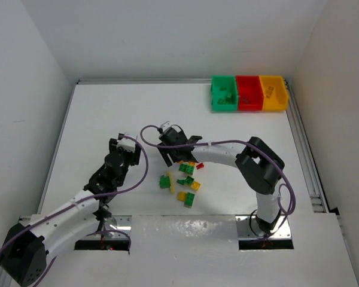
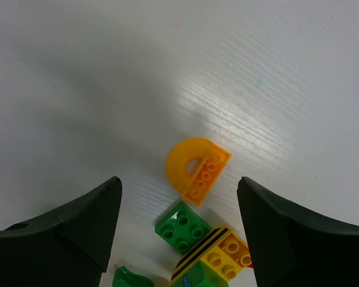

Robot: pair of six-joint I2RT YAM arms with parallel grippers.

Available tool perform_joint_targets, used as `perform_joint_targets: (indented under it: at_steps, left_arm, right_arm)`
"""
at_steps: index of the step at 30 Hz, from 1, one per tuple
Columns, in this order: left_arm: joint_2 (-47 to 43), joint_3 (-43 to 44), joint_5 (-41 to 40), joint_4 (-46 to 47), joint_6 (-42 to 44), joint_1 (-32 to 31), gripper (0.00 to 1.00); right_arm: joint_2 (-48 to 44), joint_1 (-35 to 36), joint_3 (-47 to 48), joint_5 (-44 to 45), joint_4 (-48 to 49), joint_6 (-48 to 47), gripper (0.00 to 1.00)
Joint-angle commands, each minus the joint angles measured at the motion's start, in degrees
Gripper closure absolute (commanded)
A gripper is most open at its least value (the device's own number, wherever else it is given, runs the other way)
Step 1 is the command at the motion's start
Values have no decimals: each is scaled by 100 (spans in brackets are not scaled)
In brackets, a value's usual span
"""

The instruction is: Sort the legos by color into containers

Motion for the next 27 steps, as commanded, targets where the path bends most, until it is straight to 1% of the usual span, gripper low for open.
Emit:
perform_joint_targets:
  at_steps: [1, 2, 4, 5, 7, 8, 9, 11, 12, 14, 15, 19, 27]
  left_arm:
    - [-64, 9, 90, 169, 61, -47, 41]
    - [-64, 9, 90, 169, 61, -47, 41]
    - [-64, 0, 99, 187, 79, -47, 41]
    - [-55, -8, 116, 196, 88, -47, 41]
    - [-55, -26, 151, 204, 114, -47, 41]
    - [-55, -26, 169, 204, 123, -47, 41]
    - [-46, -26, 178, 196, 123, -47, 41]
    - [-38, -26, 186, 187, 123, -47, 41]
    - [-29, -17, 195, 169, 123, -55, 41]
    - [-11, -17, 213, 161, 123, -47, 41]
    - [-2, 0, 213, 134, 123, -47, 41]
    - [33, 18, 213, 99, 97, -38, 41]
    - [85, 35, 160, 81, 88, -38, 41]
  right_arm:
    - [-164, 26, -23, -234, 355, -766, 25]
    - [-199, 9, -14, -330, 356, -1238, 34]
    - [-270, -105, -5, -777, 251, -1794, 34]
    - [-279, -201, 12, -1362, 146, -2415, 31]
    - [-288, -263, 30, -1727, -267, -3094, 26]
    - [-270, -298, 99, -1911, -434, -3715, 24]
    - [-253, -395, 144, -2165, -749, -3983, 19]
    - [-165, -631, 345, -2325, -909, -4283, 18]
    - [-130, -728, 416, -2579, -1006, -4319, 18]
    - [-42, -957, 609, -2808, -1033, -4450, 18]
    - [54, -984, 662, -3018, -1085, -4555, 18]
    - [336, -993, 882, -3300, -1209, -4908, 19]
    - [582, -993, 873, -3433, -1173, -5250, 19]
